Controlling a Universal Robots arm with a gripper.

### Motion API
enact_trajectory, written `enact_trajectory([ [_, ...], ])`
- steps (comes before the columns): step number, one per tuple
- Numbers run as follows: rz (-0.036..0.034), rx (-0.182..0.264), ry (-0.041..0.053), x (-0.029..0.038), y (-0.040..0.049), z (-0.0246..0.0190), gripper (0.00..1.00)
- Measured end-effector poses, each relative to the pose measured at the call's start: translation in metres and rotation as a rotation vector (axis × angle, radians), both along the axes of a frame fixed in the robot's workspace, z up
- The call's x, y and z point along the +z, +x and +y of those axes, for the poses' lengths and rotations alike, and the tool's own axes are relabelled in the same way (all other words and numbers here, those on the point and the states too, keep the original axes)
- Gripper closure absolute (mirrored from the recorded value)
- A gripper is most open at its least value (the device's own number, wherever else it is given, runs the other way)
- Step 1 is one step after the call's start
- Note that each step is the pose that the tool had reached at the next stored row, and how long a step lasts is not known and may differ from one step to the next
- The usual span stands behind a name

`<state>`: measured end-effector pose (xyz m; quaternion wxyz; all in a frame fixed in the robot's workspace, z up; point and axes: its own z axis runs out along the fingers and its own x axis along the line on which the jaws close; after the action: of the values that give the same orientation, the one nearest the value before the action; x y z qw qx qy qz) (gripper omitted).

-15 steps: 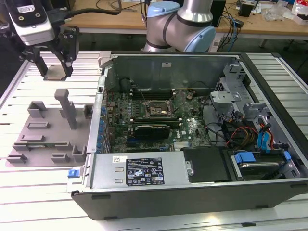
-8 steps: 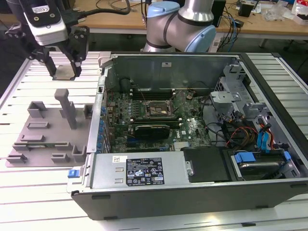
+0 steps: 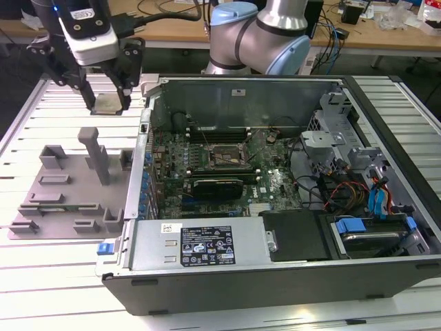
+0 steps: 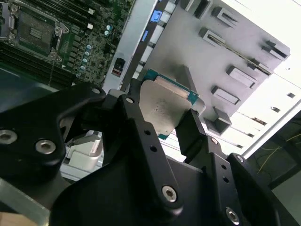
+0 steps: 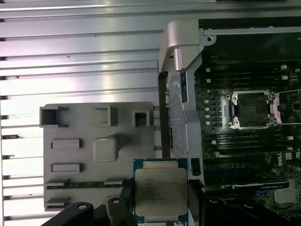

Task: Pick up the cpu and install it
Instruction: 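Pick up the cpu and move it towards the insertion slot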

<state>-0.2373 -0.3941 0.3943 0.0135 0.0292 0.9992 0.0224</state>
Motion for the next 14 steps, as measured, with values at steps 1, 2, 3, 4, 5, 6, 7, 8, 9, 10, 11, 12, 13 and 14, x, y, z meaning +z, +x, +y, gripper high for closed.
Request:
enact_trajectory([
  [1,0.0000,0.000,0.0000,0.0000,0.0031,0.0000,0.45],
  [2,0.0001,0.000,-0.0001,0.0000,0.0048,0.0000,0.45],
  [3,0.0000,0.000,-0.0001,0.0000,0.0066,0.0000,0.45],
  [4,0.0000,0.000,0.0000,0.0000,0.0086,0.0000,0.45],
  [5,0.0000,0.000,0.0000,0.0000,0.0103,0.0000,0.45],
  [6,0.0000,0.000,0.0000,0.0000,0.0142,0.0000,0.45],
  [7,0.0000,0.000,0.0000,0.0000,0.0163,0.0000,0.45],
  [8,0.0001,0.000,-0.0001,0.0000,0.0177,0.0000,0.45],
  [9,0.0000,0.000,0.0000,0.0000,0.0201,0.0000,0.45],
  [10,0.0000,0.000,-0.0001,0.0000,0.0216,0.0000,0.45],
  [11,0.0000,0.000,0.0000,0.0000,0.0232,0.0000,0.45],
  [12,0.0000,0.000,0.0000,0.0000,0.0270,0.0000,0.45],
  [13,0.0000,0.000,0.0000,0.0000,0.0291,0.0000,0.45],
  [14,0.0000,0.000,0.0000,0.0000,0.0310,0.0000,0.45],
])
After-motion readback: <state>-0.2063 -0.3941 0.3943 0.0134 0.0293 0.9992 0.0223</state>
